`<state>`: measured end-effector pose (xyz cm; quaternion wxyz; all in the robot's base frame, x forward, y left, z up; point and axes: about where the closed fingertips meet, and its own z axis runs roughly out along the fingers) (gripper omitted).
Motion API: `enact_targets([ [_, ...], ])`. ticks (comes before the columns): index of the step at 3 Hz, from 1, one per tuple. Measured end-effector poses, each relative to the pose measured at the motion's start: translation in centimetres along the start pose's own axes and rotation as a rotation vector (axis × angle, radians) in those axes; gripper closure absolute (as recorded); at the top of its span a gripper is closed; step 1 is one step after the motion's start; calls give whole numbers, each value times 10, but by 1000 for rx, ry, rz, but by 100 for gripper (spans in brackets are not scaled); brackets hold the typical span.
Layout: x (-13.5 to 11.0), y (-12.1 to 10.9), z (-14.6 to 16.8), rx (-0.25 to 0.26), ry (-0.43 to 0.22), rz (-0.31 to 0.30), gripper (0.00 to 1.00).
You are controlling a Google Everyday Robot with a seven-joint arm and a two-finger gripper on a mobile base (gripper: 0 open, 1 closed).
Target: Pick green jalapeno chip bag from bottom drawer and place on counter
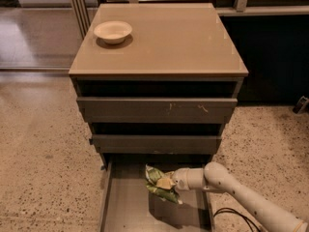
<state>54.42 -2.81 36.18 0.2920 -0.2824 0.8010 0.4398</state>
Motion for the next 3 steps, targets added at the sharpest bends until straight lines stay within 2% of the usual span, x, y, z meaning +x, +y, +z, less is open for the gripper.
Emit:
enact_targets([
  [1,-42,21,-25,-10,-19,-45,100],
  [2,-111,46,-65,-42,-60,-95,100],
  [3,-174,84,-105,-127,-85,-137,100],
])
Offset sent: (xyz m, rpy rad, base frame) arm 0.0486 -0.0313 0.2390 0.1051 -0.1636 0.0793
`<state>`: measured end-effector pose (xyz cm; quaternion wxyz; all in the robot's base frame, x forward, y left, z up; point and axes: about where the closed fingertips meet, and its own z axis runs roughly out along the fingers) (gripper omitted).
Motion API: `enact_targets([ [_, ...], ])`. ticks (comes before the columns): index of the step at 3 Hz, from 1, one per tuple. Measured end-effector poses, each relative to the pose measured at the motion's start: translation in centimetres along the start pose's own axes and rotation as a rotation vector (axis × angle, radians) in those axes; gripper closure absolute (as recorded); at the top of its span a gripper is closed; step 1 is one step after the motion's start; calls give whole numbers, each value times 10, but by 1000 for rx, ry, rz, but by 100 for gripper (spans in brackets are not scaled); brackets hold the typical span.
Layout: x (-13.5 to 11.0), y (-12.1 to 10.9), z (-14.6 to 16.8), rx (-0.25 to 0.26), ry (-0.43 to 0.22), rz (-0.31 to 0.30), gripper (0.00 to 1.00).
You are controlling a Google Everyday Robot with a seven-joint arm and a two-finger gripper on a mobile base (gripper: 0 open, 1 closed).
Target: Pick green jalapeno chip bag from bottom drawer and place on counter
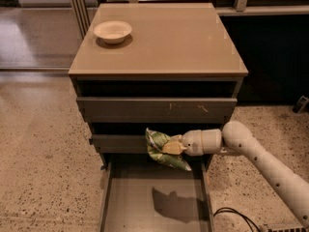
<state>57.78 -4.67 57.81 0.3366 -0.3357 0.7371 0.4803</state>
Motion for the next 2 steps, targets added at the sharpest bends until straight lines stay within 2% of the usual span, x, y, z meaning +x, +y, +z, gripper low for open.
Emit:
enact_targets([
  [1,0,0,0,0,0,0,100],
  [2,-6,19,3,-40,-14,8,100],
])
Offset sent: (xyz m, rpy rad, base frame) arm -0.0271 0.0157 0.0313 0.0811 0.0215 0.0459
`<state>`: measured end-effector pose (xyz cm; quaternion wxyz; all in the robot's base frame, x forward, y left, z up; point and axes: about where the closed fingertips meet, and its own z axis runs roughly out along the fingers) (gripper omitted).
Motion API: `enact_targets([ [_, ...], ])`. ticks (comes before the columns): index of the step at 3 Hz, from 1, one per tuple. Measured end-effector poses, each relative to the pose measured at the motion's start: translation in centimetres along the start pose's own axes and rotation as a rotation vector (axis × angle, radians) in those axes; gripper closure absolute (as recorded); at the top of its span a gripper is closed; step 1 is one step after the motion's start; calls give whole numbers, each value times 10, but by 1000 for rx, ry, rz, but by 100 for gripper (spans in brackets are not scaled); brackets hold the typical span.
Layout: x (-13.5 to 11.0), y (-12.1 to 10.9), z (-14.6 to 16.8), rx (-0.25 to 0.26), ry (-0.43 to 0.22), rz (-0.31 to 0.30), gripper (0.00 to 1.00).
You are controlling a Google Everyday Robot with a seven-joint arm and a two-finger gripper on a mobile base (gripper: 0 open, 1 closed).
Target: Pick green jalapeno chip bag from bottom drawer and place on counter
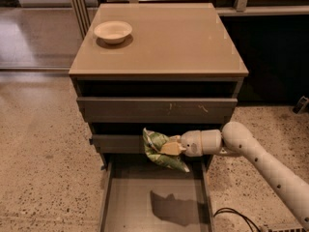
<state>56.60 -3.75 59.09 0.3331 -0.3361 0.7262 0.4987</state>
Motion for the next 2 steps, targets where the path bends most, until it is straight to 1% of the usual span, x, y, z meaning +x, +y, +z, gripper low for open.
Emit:
enact_targets([
  [1,-29,34,-11,-35,-31,-26,100],
  [2,-66,70,-28,-63,-56,-67,100],
])
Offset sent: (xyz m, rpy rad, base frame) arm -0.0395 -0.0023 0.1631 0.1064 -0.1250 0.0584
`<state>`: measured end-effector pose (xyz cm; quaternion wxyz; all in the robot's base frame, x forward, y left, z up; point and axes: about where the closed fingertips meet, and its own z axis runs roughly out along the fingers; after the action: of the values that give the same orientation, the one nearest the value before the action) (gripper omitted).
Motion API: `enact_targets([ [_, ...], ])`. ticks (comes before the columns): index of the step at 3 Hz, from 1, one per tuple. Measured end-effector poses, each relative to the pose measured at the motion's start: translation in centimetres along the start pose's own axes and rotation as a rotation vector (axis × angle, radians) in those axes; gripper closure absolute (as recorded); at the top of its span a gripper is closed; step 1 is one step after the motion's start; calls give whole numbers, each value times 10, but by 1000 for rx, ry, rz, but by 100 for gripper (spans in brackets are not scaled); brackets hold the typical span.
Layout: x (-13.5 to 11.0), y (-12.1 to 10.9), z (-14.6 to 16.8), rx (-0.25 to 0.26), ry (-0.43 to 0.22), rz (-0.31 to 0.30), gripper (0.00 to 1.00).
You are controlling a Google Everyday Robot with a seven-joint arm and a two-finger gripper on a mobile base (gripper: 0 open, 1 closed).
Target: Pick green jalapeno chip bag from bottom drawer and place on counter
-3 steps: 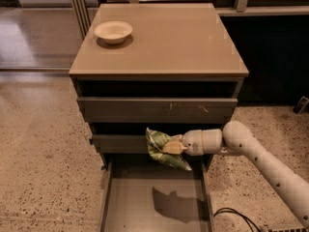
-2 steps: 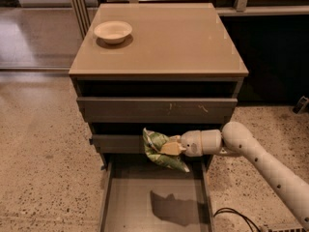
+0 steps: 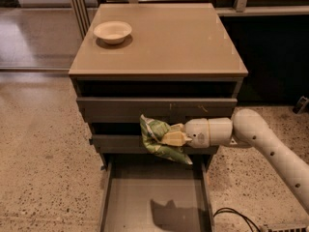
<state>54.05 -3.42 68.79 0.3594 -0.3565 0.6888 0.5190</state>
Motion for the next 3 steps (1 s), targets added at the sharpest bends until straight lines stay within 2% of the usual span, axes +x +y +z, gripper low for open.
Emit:
enact_targets([
  [1,-53,20,-20,61,41,-85,100],
  [2,-54,20,-20,61,41,-85,100],
  [3,-81,32,-30,62,29,-90,100],
])
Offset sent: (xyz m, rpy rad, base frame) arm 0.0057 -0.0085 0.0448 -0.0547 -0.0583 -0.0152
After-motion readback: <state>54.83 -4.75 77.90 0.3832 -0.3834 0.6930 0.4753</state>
